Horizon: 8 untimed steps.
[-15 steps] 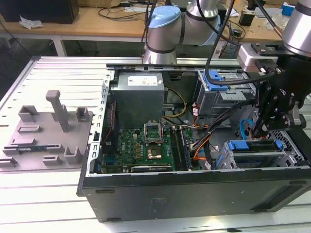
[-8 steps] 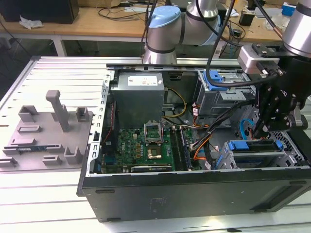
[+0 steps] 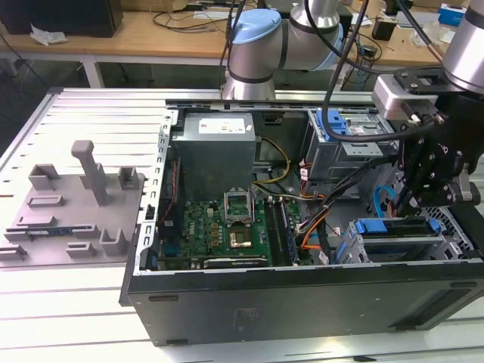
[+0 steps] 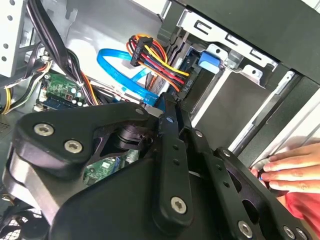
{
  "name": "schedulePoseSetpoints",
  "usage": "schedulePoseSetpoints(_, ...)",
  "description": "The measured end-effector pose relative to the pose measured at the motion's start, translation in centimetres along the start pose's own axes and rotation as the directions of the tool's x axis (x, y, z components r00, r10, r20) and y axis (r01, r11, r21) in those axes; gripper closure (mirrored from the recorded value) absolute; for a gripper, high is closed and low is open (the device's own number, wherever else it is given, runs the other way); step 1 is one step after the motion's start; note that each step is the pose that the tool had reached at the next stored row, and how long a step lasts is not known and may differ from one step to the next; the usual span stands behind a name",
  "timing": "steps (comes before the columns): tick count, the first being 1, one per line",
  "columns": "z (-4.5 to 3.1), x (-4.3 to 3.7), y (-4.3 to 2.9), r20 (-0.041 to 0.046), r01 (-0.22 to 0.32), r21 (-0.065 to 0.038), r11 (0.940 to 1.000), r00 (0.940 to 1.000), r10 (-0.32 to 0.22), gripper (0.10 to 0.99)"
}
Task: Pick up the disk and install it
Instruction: 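Insert the second disk wire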
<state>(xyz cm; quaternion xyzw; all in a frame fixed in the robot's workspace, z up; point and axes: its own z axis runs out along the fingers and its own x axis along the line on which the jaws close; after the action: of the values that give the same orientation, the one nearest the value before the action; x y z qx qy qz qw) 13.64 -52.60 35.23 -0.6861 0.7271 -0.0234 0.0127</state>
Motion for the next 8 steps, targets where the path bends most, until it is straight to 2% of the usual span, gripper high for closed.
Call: schedulePoseSetpoints(8,0.00,0.11,-0.01,0.0012,0.000,0.000,1.0000,1.0000,0.000,0.922)
